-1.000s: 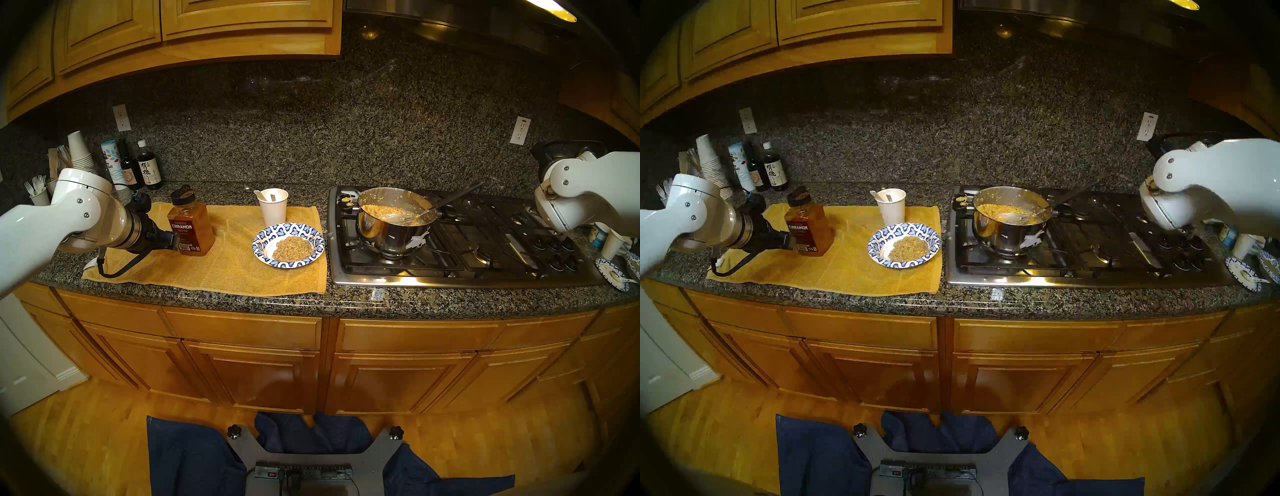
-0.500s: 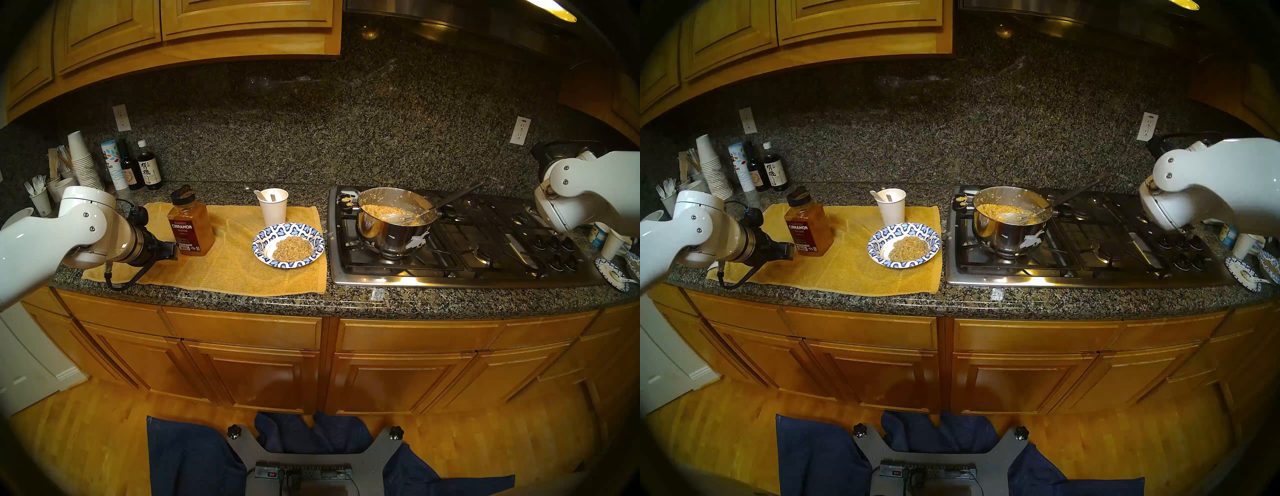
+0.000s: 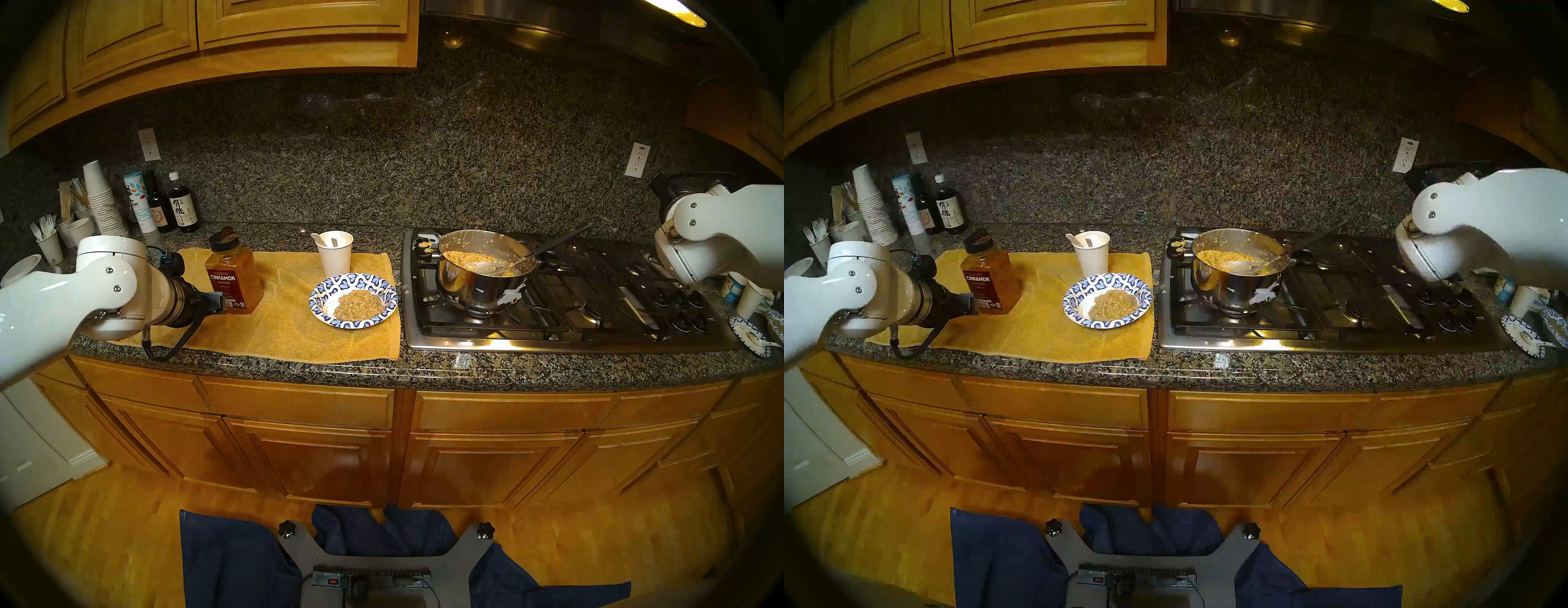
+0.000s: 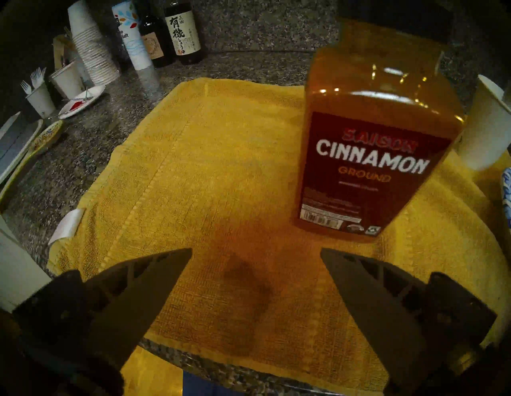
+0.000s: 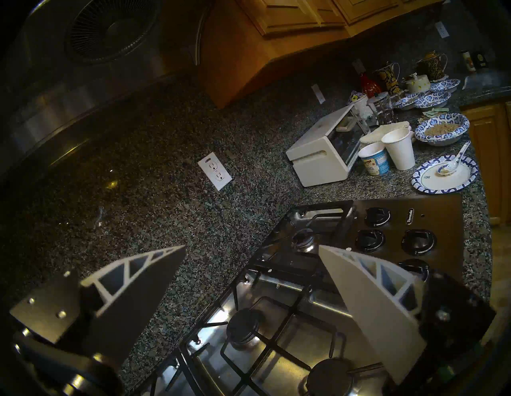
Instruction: Scoop oatmeal into bowl and add cinnamon
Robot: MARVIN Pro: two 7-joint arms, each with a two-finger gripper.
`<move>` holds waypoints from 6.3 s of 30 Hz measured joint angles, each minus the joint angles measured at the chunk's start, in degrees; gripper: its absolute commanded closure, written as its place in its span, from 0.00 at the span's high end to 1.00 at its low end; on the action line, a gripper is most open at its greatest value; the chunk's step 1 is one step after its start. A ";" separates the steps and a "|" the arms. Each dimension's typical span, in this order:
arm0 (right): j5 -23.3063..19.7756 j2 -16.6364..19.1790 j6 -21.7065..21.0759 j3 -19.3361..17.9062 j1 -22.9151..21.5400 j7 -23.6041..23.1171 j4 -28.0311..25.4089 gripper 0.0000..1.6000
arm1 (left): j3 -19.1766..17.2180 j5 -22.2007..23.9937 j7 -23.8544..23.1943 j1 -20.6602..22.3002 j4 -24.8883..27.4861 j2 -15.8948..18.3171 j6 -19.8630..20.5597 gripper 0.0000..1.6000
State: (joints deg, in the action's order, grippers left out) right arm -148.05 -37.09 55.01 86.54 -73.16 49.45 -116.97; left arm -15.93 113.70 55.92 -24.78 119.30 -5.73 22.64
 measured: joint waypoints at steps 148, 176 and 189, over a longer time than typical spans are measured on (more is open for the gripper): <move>-0.53 -1.30 0.00 0.50 -0.80 0.06 -0.12 1.00 | 14.57 -47.33 -6.57 -13.59 -0.77 -0.26 -47.50 1.00; -0.52 -1.35 0.00 0.55 -0.96 0.09 -0.18 1.00 | 15.40 -43.65 -25.68 -14.17 -9.84 -0.24 -53.84 1.00; -0.42 -1.36 0.00 0.57 -1.13 0.15 -0.26 1.00 | 15.29 -38.88 -36.63 -14.15 -13.44 -0.21 -55.86 1.00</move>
State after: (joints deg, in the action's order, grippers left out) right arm -148.47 -38.45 55.01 87.11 -74.29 49.61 -117.23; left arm -0.64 74.81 19.28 -38.92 105.86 -5.94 -33.23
